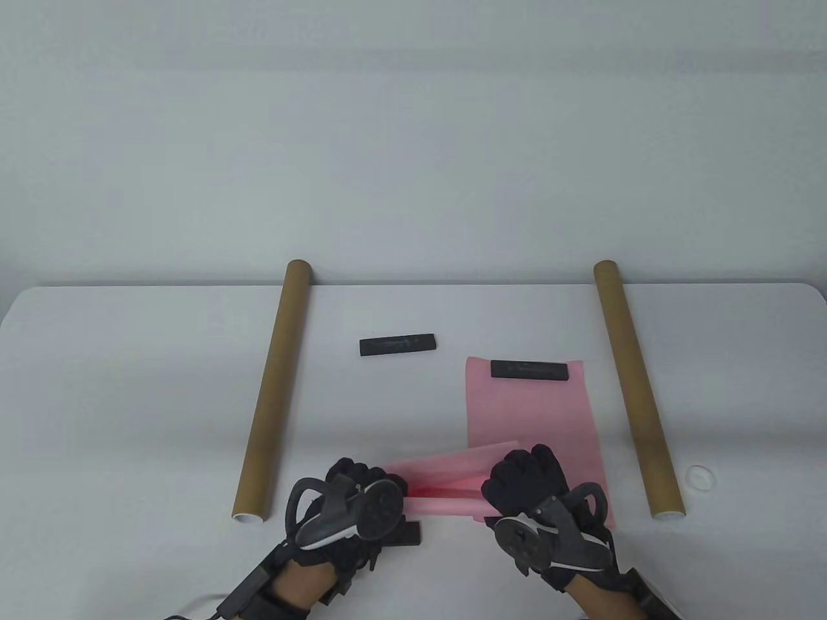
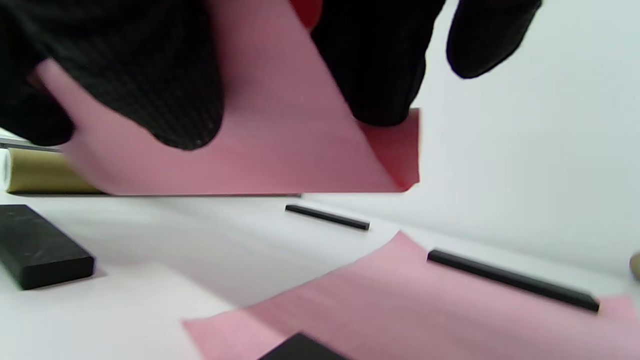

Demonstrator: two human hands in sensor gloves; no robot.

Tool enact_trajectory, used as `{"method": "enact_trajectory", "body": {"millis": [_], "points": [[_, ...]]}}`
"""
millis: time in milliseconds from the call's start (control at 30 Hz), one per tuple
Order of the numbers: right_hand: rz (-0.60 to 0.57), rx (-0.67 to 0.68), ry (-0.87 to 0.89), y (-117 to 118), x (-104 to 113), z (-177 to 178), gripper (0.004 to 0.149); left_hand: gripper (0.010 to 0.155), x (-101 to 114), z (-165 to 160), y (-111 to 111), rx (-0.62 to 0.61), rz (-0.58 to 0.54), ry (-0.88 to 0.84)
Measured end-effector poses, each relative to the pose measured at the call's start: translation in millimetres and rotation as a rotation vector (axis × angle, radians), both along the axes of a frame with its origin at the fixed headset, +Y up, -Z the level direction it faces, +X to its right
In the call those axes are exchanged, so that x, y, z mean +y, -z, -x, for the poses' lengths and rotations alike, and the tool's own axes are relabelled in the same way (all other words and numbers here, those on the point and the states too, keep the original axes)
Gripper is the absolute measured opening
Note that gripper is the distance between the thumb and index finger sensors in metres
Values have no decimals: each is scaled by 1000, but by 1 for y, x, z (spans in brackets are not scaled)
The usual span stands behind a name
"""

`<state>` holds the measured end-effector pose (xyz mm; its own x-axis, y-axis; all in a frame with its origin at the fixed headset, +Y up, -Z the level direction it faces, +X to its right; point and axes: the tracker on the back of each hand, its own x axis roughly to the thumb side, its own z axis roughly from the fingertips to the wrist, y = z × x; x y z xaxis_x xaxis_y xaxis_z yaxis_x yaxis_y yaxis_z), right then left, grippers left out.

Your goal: Roll up papers and store in mailing tubes

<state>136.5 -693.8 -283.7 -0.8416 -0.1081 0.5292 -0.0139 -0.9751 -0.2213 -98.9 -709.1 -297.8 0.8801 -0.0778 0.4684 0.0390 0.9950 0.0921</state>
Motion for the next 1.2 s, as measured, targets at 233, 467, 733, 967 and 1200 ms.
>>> {"method": "enact_trajectory", "body": {"millis": [233,467,733,967,1200], "points": [[210,16,166,7,-3,-9,39,74,8,-14,-15,-106,-249,176],[-42,47,1,-3,-1,-1,69,46,3,-3,-3,-54,-13,21],[-39,49,52,-1,-1,-1,46,63,-2,1,-1,-49,-4,17],[77,46,62,6,-4,-2,54,67,4,-3,-7,-91,-186,98],[-60,43,50,-1,-2,-2,68,56,4,5,1,-49,5,-40]]}}
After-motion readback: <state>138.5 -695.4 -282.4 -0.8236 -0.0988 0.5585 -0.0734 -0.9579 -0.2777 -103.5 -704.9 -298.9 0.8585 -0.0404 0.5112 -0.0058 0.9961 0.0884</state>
